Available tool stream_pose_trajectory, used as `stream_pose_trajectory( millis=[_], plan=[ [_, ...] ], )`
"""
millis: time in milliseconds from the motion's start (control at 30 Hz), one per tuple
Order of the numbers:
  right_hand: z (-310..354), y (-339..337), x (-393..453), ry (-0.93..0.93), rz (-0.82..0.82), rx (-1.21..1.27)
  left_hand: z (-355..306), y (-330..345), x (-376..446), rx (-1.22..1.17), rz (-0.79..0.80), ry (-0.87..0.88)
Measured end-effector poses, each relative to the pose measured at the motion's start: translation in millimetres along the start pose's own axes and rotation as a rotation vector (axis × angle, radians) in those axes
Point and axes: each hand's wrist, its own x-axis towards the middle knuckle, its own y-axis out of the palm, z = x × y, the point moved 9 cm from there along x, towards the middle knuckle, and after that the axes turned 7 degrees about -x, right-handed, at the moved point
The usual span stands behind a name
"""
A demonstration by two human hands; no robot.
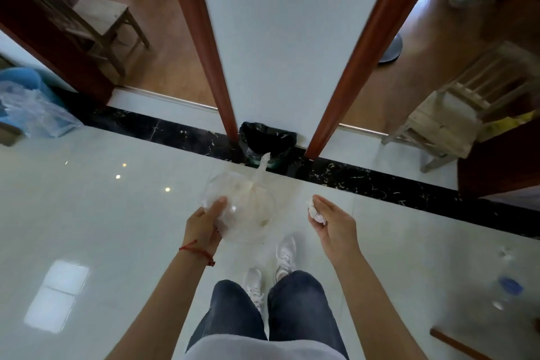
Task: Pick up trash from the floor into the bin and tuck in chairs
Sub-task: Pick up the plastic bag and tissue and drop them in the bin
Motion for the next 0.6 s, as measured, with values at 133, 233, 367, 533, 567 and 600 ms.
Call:
stream_pose_trajectory(
  millis=[133,233,367,533,567,600],
  plan=[
    [26.0,23.1,50.2,0.033,0.007,-0.063,-8.6,26.0,40.1,-0.05,-0.047,-0.004],
    [46.6,37.2,86.7,0.052,0.034,-0.112,-13.9,41.7,68.7,-0.089,-0.125,-0.001],
    [67.0,48.4,132.5,0.051,0.027,-0.137,-15.8,64.5,107.7,-0.09,-0.164,-0.006],
    [63.2,64.5,193.2,0.046,0.065,-0.19,-1.0,76.5,168.2,-0.071,-0.171,-0.028],
    [59.6,67.3,207.0,0.042,0.069,-0.191,3.9,76.4,182.0,-0.067,-0.174,-0.032],
    [55.1,69.4,220.1,0.037,0.07,-0.192,9.6,75.6,195.8,-0.063,-0.175,-0.039]
  ],
)
